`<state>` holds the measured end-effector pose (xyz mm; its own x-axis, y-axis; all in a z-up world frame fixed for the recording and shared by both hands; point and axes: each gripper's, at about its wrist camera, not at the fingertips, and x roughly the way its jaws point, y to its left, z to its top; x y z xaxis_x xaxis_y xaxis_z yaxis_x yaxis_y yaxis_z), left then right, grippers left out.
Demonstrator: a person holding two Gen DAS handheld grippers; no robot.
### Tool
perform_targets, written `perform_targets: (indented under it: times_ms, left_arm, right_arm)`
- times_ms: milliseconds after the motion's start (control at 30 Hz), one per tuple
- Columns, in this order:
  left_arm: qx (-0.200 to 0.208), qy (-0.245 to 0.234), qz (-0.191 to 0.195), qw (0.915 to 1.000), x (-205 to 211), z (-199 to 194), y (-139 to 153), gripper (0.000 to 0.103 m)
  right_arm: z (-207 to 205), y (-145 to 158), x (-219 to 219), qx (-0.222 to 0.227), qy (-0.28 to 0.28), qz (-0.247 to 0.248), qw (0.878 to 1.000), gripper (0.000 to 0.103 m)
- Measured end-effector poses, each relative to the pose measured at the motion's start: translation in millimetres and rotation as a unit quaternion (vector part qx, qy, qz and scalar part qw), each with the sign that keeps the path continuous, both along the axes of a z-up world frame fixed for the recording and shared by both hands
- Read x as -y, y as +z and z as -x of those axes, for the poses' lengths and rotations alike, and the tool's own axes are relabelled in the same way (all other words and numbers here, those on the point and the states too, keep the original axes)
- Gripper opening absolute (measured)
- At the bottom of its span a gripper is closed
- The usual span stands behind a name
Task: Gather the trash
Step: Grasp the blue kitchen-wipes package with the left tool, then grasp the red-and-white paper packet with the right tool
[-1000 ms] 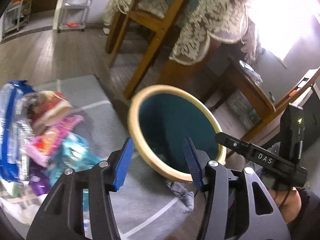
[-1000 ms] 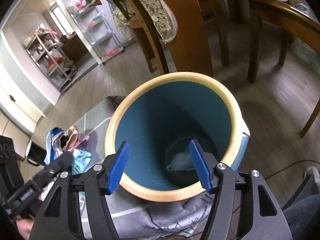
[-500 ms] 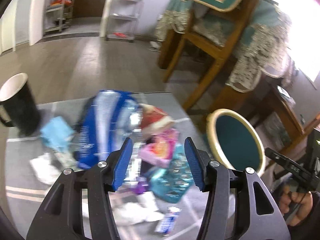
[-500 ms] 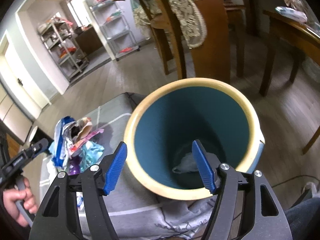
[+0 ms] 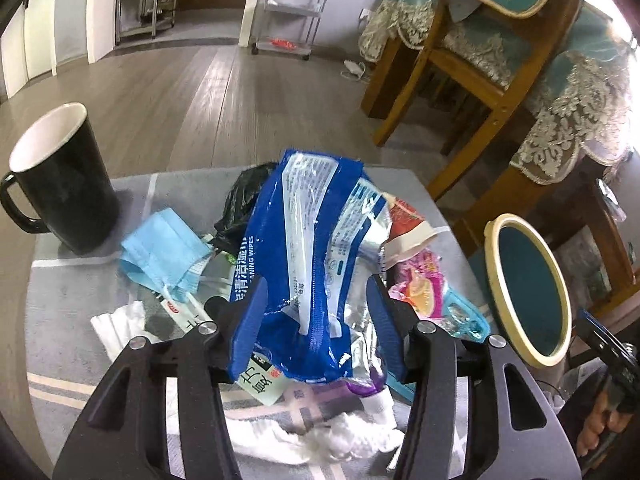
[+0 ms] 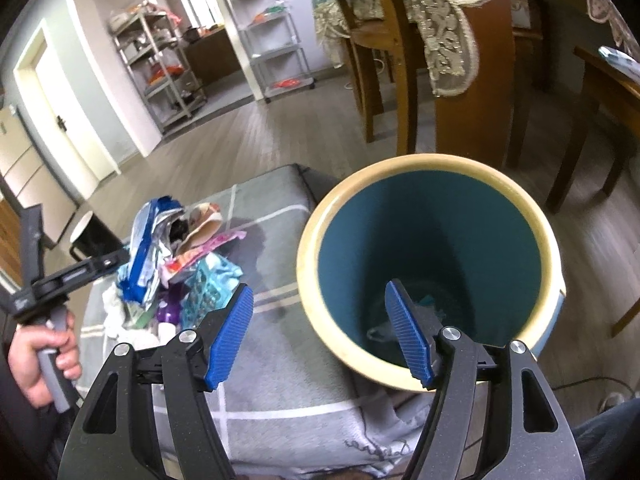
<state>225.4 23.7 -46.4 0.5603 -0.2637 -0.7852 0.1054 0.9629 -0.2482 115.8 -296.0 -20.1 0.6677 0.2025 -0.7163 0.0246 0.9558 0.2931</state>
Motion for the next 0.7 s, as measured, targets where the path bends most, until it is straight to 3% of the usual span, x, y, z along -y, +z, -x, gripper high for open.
perform_targets:
  times_ms: [133, 233, 700]
  left_arm:
    - [-0.022, 0.001, -0.007, 0.9997, 3.5, -11.2, -13.0, 0.03]
    - [-0.028, -0.001, -0.008, 0.9996, 2.8, -12.5, -17.4, 0.011]
    - [0.02, 0.018, 0.04, 0.9988, -28.2, 24.3, 18.8, 0.004]
  right_arm:
    - [0.3, -0.5, -10.4, 0.0, 0.014, 0.007, 1.0, 0.07]
    - [-1.6, -2.2, -20.3, -0.003, 0.025, 0.009, 1.0, 0.07]
    - [-16.5, 0.4, -76.2, 0.006, 0.093, 0.008, 0.996, 0.07]
